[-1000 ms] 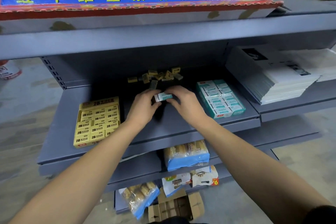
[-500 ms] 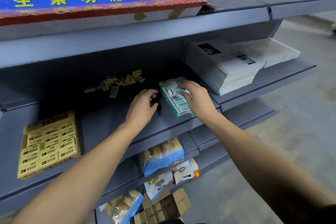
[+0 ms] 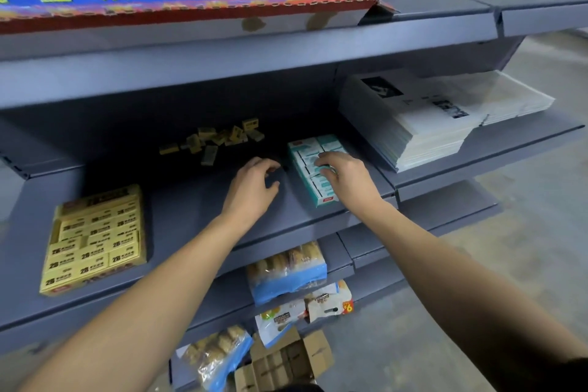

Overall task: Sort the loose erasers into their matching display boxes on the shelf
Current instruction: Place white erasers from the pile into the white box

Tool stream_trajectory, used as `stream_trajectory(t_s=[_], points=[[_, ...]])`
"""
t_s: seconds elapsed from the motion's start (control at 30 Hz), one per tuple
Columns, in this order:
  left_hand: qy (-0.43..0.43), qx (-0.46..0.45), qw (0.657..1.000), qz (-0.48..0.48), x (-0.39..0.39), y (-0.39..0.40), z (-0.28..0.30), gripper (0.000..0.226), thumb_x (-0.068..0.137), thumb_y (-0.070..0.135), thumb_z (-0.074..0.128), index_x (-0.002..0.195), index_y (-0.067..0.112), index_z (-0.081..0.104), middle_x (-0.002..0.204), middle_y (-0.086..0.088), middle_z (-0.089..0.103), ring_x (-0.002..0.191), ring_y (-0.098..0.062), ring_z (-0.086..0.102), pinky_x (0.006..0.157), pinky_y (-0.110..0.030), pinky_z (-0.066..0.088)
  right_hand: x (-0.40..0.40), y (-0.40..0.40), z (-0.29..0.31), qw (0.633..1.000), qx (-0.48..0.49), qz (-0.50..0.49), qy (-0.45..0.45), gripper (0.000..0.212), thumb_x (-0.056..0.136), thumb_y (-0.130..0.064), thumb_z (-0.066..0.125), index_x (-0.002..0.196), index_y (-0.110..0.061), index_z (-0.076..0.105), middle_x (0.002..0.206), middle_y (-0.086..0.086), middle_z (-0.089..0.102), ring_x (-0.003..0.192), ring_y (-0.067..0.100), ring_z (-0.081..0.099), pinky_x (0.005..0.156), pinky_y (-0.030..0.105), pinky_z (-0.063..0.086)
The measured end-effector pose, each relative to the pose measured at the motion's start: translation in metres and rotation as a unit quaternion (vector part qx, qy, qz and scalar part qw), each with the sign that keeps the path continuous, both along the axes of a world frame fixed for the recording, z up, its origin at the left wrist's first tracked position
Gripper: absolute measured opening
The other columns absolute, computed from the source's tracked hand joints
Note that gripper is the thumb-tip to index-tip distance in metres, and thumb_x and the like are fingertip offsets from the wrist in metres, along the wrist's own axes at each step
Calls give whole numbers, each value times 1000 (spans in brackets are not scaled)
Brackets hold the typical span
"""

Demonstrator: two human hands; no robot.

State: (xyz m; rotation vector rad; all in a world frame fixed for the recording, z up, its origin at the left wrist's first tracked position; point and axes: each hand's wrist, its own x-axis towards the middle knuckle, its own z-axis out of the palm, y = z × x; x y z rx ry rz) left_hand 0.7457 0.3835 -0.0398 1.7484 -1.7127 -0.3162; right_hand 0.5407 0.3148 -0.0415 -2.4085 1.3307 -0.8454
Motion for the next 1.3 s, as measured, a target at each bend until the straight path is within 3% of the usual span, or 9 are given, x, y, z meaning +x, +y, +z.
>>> stream_trajectory(t_s=[0.17, 0.27, 0.43, 0.67, 0.97, 1.07, 1.17, 1.3], points=[[-4, 3, 1000, 14, 7, 4, -3, 33, 88, 15, 65, 122, 16, 61, 119, 1, 57, 105, -16, 56, 87, -34, 50, 5, 1, 3, 997, -29, -7, 66, 19, 84, -6, 60, 96, -6, 74, 114, 7, 69, 110, 27, 58, 86, 39, 52], [-10, 1, 1000, 21, 11, 7, -2, 33, 89, 17, 64, 122, 17, 61, 119, 1, 57, 106, -16, 56, 86, -33, 50, 19, -1, 9, 997, -35, -29, 62, 17, 76, -8, 60, 86, -6, 74, 117, 7, 68, 109, 30, 57, 87, 34, 50], [-35, 1, 997, 68, 40, 23, 1, 34, 90, 19, 62, 123, 16, 60, 122, -2, 58, 107, -19, 58, 85, -33, 50, 67, 5, 11, 999, -39, 35, -9, 27, 80, -4, 58, 104, -9, 71, 109, 9, 68, 104, 29, 59, 89, 36, 48], [-51, 6, 987, 151, 94, 52, 4, 33, 88, 18, 64, 121, 18, 62, 119, -4, 61, 104, -22, 60, 83, -34, 51, 143, 18, 0, 990, 0, 140, 11, 30, 86, -4, 56, 113, -9, 68, 114, 11, 66, 107, 29, 59, 88, 38, 51], [-68, 6, 980, 185, 131, 54, 3, 34, 87, 19, 65, 121, 17, 61, 117, -4, 64, 106, -22, 61, 84, -31, 49, 193, 7, -7, 987, 18, 149, 62, 30, 91, -15, 54, 119, -13, 65, 119, 12, 65, 109, 31, 59, 83, 39, 53], [-78, 10, 980, 184, 136, 48, 3, 34, 88, 21, 64, 122, 17, 60, 119, -4, 64, 107, -23, 61, 83, -30, 47, 204, 0, -11, 984, 19, 156, 86, 32, 93, -20, 53, 122, -13, 63, 127, 12, 60, 117, 32, 54, 92, 38, 47], [-80, 16, 980, 181, 140, 43, 1, 35, 89, 22, 62, 124, 17, 58, 122, -4, 62, 109, -22, 60, 82, -26, 44, 212, -5, -14, 977, 7, 155, 144, 37, 98, -30, 49, 130, -15, 58, 143, 9, 48, 132, 30, 40, 108, 38, 32], [-83, 23, 980, 180, 146, 37, 0, 35, 89, 24, 62, 124, 18, 58, 124, -3, 60, 111, -21, 58, 83, -26, 44, 219, -12, -18, 979, -3, 122, 164, 41, 100, -38, 43, 133, -15, 53, 140, 8, 50, 131, 29, 39, 107, 38, 28]])
